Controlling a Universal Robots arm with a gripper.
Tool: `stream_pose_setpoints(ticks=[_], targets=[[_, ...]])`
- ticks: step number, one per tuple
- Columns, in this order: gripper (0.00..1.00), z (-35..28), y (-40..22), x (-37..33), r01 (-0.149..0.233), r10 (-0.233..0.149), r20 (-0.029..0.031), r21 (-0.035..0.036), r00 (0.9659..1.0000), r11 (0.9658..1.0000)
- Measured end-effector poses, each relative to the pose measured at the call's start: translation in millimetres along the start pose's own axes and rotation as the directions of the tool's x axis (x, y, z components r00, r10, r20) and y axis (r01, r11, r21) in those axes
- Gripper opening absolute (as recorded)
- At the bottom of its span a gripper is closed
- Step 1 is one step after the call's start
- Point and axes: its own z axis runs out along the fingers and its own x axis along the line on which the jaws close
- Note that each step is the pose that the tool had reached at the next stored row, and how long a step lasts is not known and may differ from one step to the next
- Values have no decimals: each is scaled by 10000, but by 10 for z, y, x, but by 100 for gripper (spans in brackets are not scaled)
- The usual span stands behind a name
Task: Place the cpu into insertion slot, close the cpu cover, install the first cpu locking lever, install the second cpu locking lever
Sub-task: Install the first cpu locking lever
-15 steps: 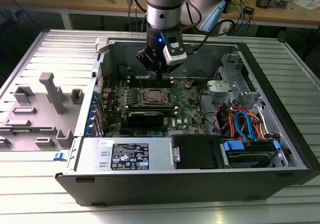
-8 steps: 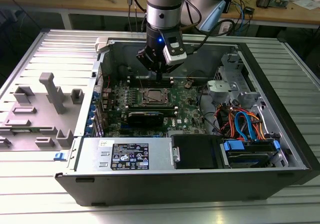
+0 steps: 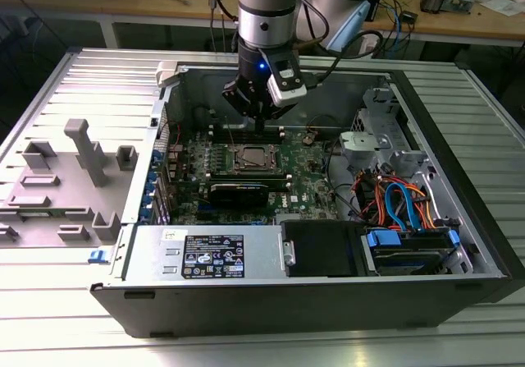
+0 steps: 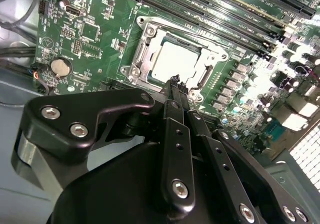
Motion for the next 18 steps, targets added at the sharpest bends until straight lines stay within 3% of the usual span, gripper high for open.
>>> stream_pose_setpoints(ticks=[2,3,6,12,14,16,18], targets=[[11,5,-1,6,310,-310,-2,-27,9995,9995],[11,12,-1,7,668,-668,-4,-70,9978,9977],[11,14,-1,7,1135,-1135,-3,-88,9935,9935],[11,14,-1,9,1209,-1209,-2,-90,9927,9926],[11,13,-7,58,1224,-1225,-2,-90,9925,9924],[11,17,-9,80,1382,-1382,-1,-92,9904,9904],[11,22,-10,84,1718,-1718,1,-97,9851,9851]])
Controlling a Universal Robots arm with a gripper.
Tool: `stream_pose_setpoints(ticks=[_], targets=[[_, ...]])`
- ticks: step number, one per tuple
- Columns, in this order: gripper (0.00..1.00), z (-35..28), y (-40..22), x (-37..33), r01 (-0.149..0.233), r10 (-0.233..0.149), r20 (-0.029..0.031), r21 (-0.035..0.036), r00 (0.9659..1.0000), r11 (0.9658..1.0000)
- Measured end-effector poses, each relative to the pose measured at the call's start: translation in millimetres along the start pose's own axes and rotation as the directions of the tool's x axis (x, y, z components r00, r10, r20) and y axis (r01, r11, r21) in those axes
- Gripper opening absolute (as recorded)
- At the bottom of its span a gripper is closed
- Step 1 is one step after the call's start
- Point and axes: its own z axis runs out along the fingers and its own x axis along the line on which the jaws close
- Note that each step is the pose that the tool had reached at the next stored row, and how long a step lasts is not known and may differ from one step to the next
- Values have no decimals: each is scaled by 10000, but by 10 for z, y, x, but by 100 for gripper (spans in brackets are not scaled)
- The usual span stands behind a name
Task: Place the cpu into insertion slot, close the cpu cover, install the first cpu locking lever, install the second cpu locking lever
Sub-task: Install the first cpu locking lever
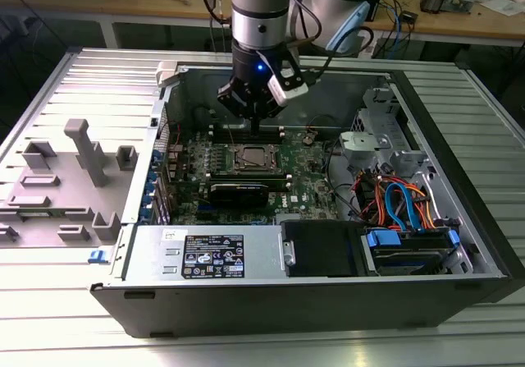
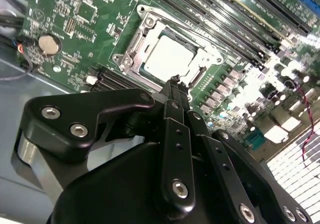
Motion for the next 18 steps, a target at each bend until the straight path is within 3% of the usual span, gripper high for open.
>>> stream_pose_setpoints(ticks=[2,9,18], targets=[[11,1,4,46,24,-24,1,-2,10000,10000],[11,-1,23,349,21,-21,27,0,10000,10000],[11,-3,36,569,3,-3,29,1,10000,10000]])
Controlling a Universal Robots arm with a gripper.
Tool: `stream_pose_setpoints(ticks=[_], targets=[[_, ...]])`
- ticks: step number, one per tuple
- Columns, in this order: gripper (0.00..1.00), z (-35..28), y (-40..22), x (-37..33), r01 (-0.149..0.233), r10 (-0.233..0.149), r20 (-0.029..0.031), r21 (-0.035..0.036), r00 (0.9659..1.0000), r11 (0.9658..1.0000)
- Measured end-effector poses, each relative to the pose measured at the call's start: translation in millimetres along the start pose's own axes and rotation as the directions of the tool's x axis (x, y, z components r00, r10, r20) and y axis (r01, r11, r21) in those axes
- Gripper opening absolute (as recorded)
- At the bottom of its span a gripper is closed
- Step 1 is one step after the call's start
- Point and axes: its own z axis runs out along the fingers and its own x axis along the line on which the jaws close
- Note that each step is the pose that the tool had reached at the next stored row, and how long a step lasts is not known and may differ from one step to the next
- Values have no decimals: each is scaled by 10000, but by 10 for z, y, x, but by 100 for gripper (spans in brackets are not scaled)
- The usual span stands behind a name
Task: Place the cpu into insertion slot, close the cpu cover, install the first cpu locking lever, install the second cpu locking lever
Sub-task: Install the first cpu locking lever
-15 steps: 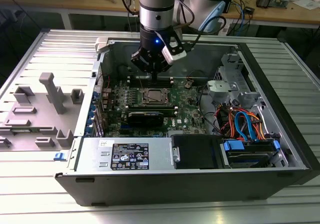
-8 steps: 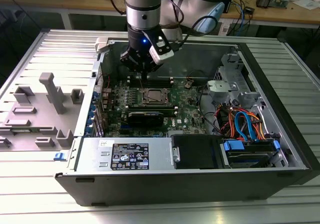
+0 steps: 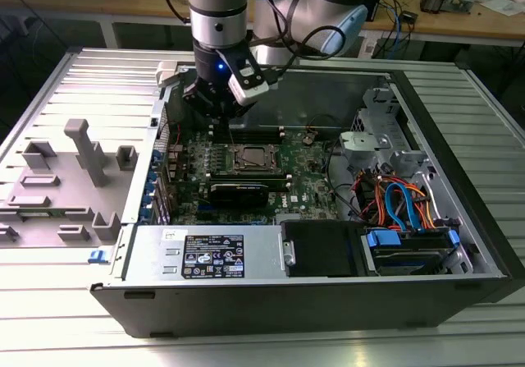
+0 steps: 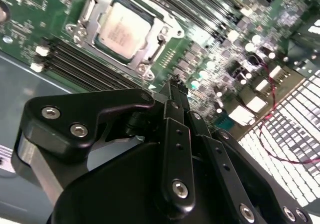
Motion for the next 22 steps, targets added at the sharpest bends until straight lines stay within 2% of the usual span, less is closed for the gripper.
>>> stream_pose_setpoints(ticks=[7,10,17,21,22], targets=[[11,5,57,54,1,-1,0,-1,10000,10000],[11,6,114,56,1,-1,0,-1,10000,10000],[11,18,232,47,1,-1,0,-2,10000,10000],[11,20,246,11,2,-2,-1,-2,10000,10000],[11,21,247,-22,2,-2,-1,-1,10000,10000]])
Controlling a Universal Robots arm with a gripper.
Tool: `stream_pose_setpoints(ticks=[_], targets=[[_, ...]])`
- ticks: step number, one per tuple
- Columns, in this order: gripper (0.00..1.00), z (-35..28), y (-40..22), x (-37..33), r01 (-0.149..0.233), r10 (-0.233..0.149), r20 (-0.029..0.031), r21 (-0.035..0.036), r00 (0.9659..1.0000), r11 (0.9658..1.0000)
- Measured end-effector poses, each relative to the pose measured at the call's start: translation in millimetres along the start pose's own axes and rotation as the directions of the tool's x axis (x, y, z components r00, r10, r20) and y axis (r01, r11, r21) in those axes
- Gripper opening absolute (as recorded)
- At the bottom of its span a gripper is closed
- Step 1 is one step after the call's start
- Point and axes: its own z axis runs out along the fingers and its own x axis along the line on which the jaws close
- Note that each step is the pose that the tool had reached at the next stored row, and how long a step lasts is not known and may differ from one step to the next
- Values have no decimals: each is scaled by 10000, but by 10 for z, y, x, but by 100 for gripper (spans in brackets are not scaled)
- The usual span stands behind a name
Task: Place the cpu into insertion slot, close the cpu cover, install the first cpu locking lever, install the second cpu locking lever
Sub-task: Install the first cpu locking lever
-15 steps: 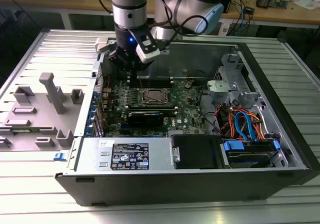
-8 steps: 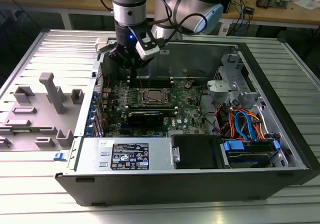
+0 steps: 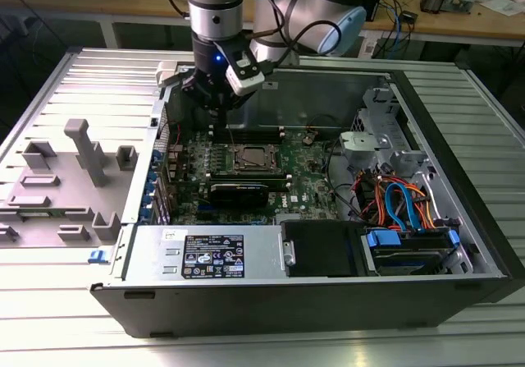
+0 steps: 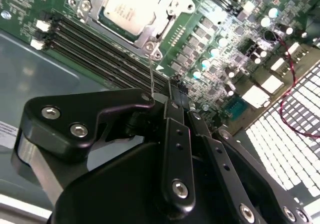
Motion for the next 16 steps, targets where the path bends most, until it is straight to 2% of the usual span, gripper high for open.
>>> stream_pose_setpoints(ticks=[8,16], targets=[[11,12,-11,-174,1,-1,-9,0,10000,10000],[11,33,-15,-250,-2,2,-15,4,10000,10000]])
